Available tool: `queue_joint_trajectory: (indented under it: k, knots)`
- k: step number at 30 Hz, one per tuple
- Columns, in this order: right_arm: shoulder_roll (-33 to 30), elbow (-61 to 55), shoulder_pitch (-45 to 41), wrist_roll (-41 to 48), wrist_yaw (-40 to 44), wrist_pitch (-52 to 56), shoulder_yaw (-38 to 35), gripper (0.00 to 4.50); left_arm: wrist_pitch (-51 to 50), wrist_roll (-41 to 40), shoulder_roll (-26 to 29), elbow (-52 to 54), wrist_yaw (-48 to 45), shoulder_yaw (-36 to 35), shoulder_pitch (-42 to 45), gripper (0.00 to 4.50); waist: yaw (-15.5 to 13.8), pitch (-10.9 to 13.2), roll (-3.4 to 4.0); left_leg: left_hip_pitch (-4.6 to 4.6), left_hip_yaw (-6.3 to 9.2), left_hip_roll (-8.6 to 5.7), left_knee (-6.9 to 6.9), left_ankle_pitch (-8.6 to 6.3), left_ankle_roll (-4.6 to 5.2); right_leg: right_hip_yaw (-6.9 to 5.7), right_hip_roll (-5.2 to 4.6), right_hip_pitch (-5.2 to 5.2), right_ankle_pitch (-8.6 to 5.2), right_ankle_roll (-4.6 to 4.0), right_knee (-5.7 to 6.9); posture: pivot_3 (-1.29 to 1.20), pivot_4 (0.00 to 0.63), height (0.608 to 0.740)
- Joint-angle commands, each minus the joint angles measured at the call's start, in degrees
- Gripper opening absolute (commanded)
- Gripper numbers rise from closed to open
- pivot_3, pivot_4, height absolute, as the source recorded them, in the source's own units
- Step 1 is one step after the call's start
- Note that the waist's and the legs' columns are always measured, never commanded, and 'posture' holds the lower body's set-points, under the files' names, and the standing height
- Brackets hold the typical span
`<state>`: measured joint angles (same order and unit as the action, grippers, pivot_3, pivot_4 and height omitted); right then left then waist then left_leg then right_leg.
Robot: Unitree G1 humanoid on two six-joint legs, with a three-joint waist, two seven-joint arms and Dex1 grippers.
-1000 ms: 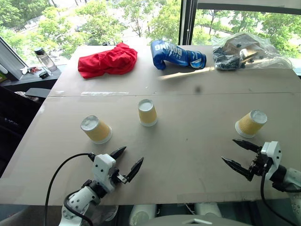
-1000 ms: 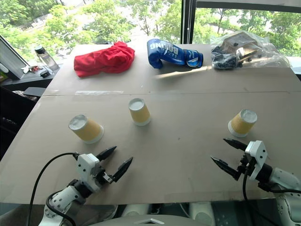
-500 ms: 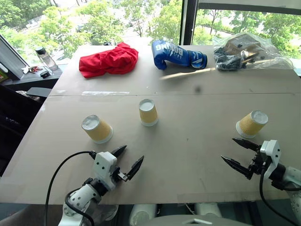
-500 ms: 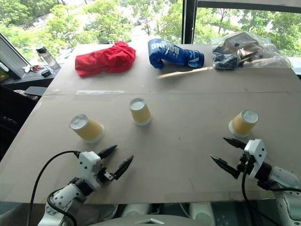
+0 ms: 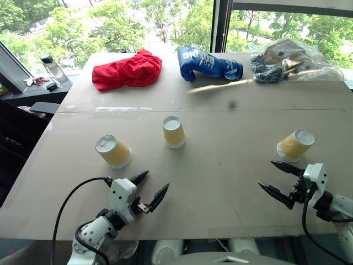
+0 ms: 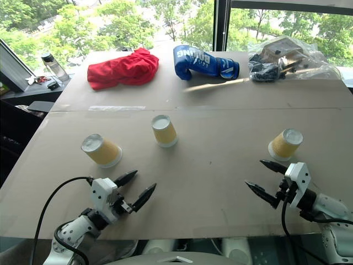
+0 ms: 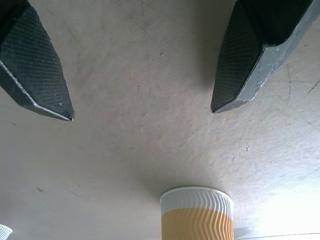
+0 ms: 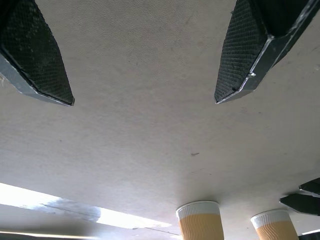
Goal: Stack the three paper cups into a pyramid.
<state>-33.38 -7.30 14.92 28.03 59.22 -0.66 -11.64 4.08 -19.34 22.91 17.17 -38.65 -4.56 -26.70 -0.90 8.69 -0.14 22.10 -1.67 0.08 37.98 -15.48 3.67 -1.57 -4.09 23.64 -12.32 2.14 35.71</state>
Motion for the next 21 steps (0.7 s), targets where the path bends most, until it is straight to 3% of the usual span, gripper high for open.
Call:
queue_joint_trajectory:
  k: [1, 13, 21]
  knots:
    - [0.04, -0.53, 0.37, 0.43, 0.58, -1.18, -0.83, 4.42, 0.67, -0.68, 0.82, 0.01, -1.07, -0.85, 0.82, 4.5, -0.02, 0.0, -0.01, 0.0, 0.0, 0.0, 0.0, 0.0, 0.0, 0.0, 0.0, 0.0, 0.0, 0.0, 0.0, 0.0, 0.15, 0.74]
    - [0.8, -1.15, 0.32, 1.17, 0.47, -1.12, -0.9, 4.42, -6.43, 0.09, 0.6, 7.41, 3.11, 0.76, 2.34, 4.5, 0.05, 0.16, -0.23, 0.04, 0.01, 0.0, 0.0, 0.0, 0.0, -0.01, 0.0, 0.03, 0.11, -0.18, -0.01, 0.0, 0.15, 0.74]
    - [-0.68, -6.26, 0.31, 4.12, 3.67, 0.16, -0.62, 4.42, -8.55, 1.67, -5.98, 13.18, 15.85, -4.07, -1.57, 4.5, 0.08, 0.26, -0.37, 0.06, 0.02, 0.01, 0.0, 0.0, 0.0, 0.0, -0.02, 0.03, 0.11, -0.17, -0.02, 0.0, 0.15, 0.74]
